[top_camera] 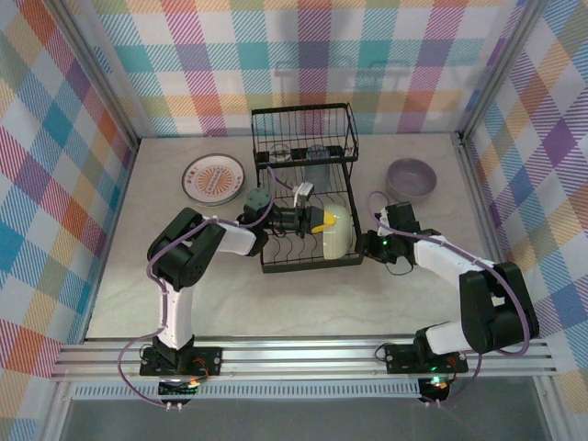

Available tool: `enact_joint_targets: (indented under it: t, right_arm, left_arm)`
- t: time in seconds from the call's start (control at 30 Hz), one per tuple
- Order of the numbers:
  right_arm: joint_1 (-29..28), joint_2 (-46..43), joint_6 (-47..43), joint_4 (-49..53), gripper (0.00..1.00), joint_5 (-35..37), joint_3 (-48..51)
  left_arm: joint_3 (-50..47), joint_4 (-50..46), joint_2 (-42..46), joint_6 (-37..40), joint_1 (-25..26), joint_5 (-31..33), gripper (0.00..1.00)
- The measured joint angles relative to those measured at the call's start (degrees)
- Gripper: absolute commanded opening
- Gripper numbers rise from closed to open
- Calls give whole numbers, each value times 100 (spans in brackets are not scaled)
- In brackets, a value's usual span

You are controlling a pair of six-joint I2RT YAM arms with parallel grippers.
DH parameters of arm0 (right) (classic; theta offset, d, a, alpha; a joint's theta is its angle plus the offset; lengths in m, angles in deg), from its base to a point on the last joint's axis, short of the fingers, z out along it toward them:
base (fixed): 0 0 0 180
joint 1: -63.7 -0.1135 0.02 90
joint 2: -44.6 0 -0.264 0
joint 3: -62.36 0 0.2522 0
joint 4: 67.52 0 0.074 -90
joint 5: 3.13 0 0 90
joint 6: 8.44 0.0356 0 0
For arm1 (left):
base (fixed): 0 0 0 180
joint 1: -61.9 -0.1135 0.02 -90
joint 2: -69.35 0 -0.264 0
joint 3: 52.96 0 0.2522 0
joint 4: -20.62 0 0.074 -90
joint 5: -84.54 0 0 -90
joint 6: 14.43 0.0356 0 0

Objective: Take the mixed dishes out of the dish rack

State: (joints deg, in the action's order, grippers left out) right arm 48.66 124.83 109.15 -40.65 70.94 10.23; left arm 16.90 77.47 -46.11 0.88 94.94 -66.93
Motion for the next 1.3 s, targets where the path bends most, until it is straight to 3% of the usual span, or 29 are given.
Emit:
enact_joint_targets:
  t: [0.7,0.97,1.1,1.3]
  right_arm:
    - [0,-122,66,142,39,192,-33]
    - [2,-293,101,157,45,289,-33]
    - [0,-365,166,234,52,306,-33]
    - [0,-894,205,568,77,352,-205]
  left_arm:
    - [516,-20,35,81,31,-212,0]
    - [518,-133,715,103,20,-205,0]
    - [525,-125,1169,103,15,-210,0]
    - [518,-208,1690,146,-17,-284,0]
